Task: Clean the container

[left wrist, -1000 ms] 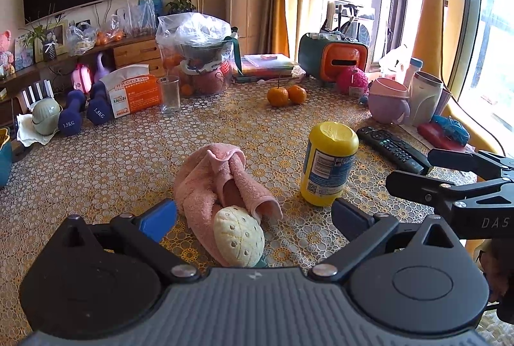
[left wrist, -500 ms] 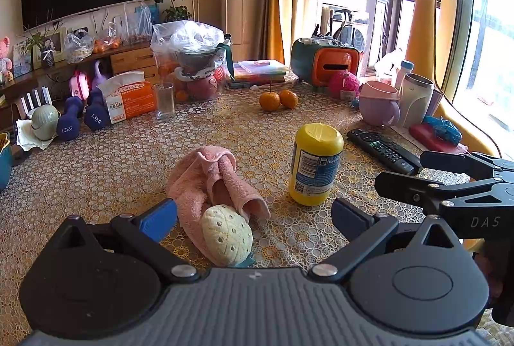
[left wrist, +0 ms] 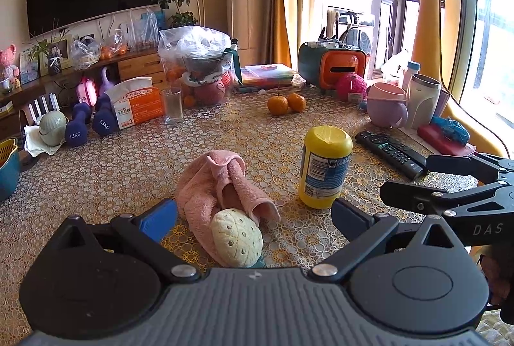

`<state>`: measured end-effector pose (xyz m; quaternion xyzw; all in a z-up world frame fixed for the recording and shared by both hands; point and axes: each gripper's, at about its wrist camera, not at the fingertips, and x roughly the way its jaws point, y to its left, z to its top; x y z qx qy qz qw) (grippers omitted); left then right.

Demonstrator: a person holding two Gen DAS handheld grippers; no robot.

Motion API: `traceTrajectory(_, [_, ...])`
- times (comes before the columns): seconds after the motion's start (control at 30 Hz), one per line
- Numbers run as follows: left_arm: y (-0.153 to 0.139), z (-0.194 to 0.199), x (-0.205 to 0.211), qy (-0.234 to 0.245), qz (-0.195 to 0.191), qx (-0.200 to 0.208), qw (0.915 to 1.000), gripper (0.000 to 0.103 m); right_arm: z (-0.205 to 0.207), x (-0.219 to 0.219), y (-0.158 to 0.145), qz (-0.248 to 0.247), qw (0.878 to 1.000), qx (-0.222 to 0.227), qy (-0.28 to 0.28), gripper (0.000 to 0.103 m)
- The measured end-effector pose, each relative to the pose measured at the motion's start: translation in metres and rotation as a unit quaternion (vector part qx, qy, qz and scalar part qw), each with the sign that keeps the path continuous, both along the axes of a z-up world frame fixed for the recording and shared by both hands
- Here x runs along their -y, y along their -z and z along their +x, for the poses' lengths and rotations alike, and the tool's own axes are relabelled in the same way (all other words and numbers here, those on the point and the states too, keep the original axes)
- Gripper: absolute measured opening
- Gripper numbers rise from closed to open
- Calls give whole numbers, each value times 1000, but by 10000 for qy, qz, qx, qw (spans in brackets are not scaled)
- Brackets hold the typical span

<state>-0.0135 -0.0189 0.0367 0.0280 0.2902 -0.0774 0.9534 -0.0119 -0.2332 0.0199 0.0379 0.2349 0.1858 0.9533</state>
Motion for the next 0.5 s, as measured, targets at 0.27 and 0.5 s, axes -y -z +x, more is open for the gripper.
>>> traceTrajectory(0.27, [2,2,-3,-25,-53,-56,10000,103,0,-2,1,-24,10000,-24,-29,103])
traceTrajectory(0.5, [2,3,-4,-116,-102,-98,9998,103,0,-3,3,-32,10000,-45,-44,103])
